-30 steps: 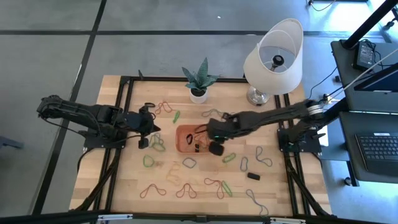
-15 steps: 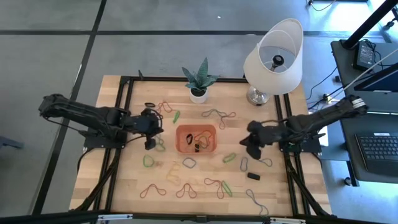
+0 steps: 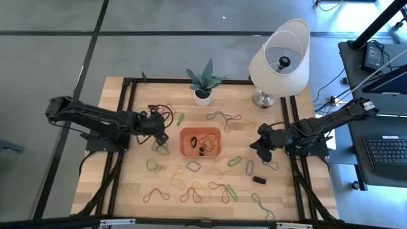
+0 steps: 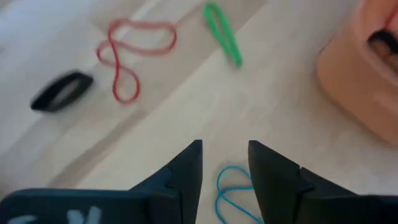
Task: Pick and place rubber bands into bin
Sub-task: Put the blue rubber band into the orange bin
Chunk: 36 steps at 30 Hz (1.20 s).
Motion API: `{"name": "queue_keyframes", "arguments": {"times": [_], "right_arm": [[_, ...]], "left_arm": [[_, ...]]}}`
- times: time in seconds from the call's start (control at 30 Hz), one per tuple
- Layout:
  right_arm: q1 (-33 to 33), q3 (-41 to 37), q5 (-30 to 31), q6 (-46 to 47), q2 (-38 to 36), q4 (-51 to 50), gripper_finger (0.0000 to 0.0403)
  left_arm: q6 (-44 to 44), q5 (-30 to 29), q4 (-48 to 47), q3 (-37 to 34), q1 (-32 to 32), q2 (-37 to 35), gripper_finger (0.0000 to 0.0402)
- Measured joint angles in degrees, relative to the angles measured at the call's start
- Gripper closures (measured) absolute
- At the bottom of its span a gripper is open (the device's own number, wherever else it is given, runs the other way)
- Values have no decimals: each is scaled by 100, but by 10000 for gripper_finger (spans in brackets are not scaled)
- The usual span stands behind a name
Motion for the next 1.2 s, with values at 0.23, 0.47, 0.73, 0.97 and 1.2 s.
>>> {"name": "queue_keyframes", "arguments": {"times": [0.23,0.47,0.73,0.97,1.2], "right_arm": [[0,0,0,-175,0,-4,384],[0,0,0,-191,0,-5,384],[0,0,-2,-354,2,-8,384],[0,0,-4,-517,2,-9,384],[-2,0,-7,-760,2,-13,384]], "left_arm": [[-257,678,-7,0,-1,873,282],[-468,1436,28,0,-1,1627,299],[-526,1944,96,35,-37,2140,367],[-1131,1700,-142,391,-239,1766,399],[-1276,1303,-679,1076,-484,1360,400]]}}
